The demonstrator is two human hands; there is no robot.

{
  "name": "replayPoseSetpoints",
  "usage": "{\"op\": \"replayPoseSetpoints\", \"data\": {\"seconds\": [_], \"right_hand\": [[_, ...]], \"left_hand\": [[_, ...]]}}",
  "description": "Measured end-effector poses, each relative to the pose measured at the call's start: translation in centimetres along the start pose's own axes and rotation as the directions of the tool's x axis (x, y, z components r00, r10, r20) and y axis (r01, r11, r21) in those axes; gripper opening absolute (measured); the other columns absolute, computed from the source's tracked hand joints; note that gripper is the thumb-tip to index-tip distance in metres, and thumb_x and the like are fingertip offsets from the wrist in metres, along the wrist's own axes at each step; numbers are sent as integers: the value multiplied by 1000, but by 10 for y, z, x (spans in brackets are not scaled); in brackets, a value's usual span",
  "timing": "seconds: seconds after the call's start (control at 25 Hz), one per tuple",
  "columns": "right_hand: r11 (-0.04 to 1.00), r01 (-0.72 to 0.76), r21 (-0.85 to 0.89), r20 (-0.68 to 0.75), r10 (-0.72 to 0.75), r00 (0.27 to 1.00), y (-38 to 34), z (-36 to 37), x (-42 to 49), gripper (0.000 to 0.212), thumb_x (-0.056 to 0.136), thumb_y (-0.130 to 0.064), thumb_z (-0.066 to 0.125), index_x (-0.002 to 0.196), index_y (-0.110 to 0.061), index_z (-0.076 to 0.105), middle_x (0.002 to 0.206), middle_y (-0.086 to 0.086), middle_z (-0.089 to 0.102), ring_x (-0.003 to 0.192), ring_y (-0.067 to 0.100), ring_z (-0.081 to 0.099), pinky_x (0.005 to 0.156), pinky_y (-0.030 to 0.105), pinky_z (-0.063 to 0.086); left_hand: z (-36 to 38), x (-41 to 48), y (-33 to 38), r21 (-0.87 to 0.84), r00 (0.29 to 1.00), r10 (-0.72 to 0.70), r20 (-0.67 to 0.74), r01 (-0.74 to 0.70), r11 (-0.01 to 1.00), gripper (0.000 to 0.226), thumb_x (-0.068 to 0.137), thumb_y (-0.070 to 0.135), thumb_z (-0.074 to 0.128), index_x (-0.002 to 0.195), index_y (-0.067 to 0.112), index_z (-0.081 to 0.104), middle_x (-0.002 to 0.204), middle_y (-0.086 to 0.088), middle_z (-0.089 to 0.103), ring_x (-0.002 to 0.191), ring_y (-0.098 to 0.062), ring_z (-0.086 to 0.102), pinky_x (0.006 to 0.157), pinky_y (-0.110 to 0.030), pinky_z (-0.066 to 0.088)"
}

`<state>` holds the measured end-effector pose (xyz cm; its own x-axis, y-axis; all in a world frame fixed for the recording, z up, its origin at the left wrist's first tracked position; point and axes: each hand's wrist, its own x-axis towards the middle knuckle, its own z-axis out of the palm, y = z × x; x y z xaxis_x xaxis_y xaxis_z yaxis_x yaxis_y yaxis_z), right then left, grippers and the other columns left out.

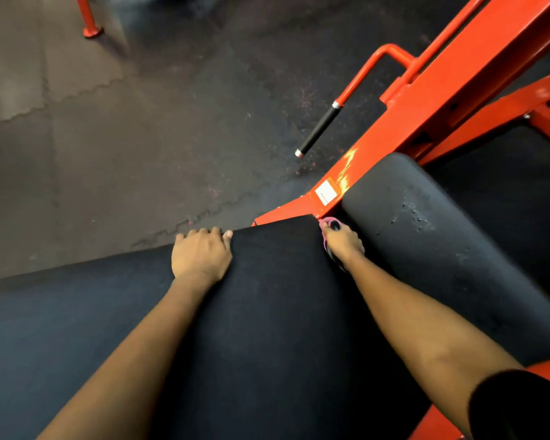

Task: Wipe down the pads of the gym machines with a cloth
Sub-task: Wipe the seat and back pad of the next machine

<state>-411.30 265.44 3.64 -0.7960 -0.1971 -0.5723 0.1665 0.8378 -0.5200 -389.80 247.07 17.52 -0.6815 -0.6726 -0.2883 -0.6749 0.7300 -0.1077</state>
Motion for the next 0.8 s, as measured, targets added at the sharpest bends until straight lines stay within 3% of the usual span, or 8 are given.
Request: {"op": "replayPoseSetpoints", "data": {"seconds": [0.12, 0.24, 0.32, 0.48, 0.64, 0.72, 0.8], "right_hand": [[992, 7, 123, 26, -10, 1000, 33, 4, 3, 66, 86, -68, 55, 126, -17, 66, 123, 19, 67, 113, 38, 64, 95, 42, 52], [961, -100, 258, 81, 82, 993, 113, -10, -20, 95, 64, -80, 58, 124, -6, 67, 117, 19, 70, 110, 35, 66, 97, 48, 53], [959, -128, 252, 123, 100, 987, 121, -12, -21, 87, 67, -76, 63, 121, -8, 69, 114, 16, 72, 107, 32, 68, 96, 47, 53], [986, 23, 164, 44, -30, 999, 28, 8, 22, 55, 89, -62, 60, 122, -19, 70, 119, 16, 70, 110, 36, 65, 94, 42, 53], [968, 199, -155, 68, -190, 979, -64, 8, 44, 43, 93, -57, 54, 123, -29, 67, 126, 13, 67, 116, 37, 62, 95, 38, 50], [904, 389, -177, 159, -364, 918, -85, 9, 31, 29, 95, -48, 55, 119, -39, 69, 124, 5, 69, 116, 31, 63, 94, 35, 49], [769, 612, -187, 296, -550, 781, -93, 19, 15, 28, 97, -42, 56, 121, -39, 70, 123, -1, 69, 115, 26, 63, 91, 32, 45]], "left_hand": [[-2, 12, 4, 27, 999, 38, -4, -38, 999, 46, 107, 39, 23, 109, 16, 62, 114, -11, 69, 108, -33, 62, 93, -41, 41], [4, 14, 4, 57, 998, 50, -23, -49, 997, 41, 106, 37, 26, 99, 17, 61, 108, -7, 71, 102, -32, 64, 87, -40, 42], [7, 16, 4, 54, 998, 50, -35, -48, 997, 38, 105, 37, 28, 94, 19, 60, 104, -6, 71, 99, -30, 65, 84, -40, 43], [10, 18, 4, 55, 997, 72, -37, -70, 996, 35, 105, 36, 29, 92, 20, 58, 99, -4, 71, 96, -28, 64, 81, -40, 43], [12, 20, 2, 47, 997, 71, -38, -69, 997, 36, 105, 35, 26, 95, 20, 58, 102, -3, 70, 98, -25, 63, 83, -38, 40], [10, 18, 3, 29, 996, 64, -60, -62, 998, 36, 105, 35, 27, 95, 19, 58, 102, -3, 70, 98, -25, 63, 83, -38, 39], [9, 17, 4, 21, 996, 56, -74, -55, 998, 35, 105, 35, 28, 96, 18, 58, 101, -4, 71, 97, -26, 63, 82, -37, 39]]}}
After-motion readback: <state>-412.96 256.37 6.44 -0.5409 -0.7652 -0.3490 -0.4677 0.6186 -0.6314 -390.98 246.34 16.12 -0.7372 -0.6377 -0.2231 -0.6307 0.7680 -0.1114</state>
